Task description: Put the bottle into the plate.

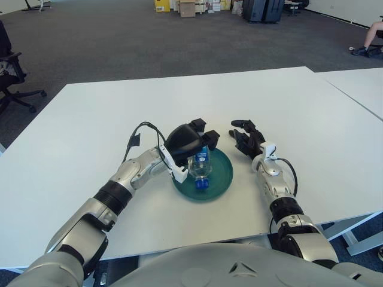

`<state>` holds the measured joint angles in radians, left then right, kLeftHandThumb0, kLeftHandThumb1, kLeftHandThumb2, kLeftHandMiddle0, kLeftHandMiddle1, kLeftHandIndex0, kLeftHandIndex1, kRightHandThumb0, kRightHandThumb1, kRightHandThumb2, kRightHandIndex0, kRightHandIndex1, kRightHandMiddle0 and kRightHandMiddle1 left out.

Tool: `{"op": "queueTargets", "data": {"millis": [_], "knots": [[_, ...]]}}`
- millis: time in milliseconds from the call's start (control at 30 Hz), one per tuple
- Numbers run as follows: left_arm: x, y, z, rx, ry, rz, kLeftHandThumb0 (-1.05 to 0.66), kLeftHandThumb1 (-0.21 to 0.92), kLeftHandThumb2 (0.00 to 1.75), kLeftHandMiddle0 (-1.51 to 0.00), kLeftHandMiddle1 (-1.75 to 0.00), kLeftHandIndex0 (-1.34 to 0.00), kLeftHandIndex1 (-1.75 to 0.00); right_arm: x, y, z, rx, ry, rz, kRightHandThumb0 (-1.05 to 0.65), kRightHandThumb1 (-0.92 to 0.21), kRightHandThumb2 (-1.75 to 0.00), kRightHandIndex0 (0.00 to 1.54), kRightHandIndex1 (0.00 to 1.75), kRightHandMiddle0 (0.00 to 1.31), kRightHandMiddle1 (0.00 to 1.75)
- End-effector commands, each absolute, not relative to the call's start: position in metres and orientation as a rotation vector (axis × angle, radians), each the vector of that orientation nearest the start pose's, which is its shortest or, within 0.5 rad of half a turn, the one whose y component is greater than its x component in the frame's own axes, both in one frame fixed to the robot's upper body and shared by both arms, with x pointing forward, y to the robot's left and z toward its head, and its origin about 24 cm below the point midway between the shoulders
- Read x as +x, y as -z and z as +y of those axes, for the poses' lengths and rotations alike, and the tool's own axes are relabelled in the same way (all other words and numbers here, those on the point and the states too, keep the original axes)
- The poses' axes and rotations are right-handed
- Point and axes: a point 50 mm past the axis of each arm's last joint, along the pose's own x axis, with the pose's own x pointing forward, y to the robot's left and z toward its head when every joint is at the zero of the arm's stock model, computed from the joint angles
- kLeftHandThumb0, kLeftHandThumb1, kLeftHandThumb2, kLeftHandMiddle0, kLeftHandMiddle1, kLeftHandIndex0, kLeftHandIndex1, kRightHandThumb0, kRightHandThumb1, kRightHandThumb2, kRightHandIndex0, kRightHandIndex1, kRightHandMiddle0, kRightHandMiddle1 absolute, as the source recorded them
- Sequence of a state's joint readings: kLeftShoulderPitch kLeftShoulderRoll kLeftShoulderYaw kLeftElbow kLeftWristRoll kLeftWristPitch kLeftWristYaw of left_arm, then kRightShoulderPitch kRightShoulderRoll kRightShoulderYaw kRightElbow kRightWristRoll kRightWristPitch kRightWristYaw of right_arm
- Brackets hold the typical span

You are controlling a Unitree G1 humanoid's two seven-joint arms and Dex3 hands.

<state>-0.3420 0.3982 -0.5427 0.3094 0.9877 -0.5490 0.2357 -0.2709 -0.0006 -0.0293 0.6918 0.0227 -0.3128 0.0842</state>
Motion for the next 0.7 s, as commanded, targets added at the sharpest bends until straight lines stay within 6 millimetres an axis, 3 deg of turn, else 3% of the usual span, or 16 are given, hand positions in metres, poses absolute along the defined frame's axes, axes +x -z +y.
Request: {"op": "queueTargets", "data": {"millis": [0, 667], "knots": [[0.2649, -0.0455, 0.0762, 1.268, 0.685, -0.767, 0.0, 0.1, 1.53, -0.81, -1.62, -0.55, -1.75, 0.285, 0.0181, -0.1333, 0.035, -0.11, 0.13, -0.49, -0.77, -0.72, 0.39, 0.49, 0.18, 1.13], [0.2615, -0.0426, 0.0729, 1.225, 0.692, -0.807, 0.0, 0.13, 1.51, -0.79, -1.64, -0.53, -1.75, 0.2859, 0.0177, -0.1335, 0.034, -0.106, 0.144, -0.47, -0.75, -0.74, 0.39, 0.52, 0.21, 1.15]]}}
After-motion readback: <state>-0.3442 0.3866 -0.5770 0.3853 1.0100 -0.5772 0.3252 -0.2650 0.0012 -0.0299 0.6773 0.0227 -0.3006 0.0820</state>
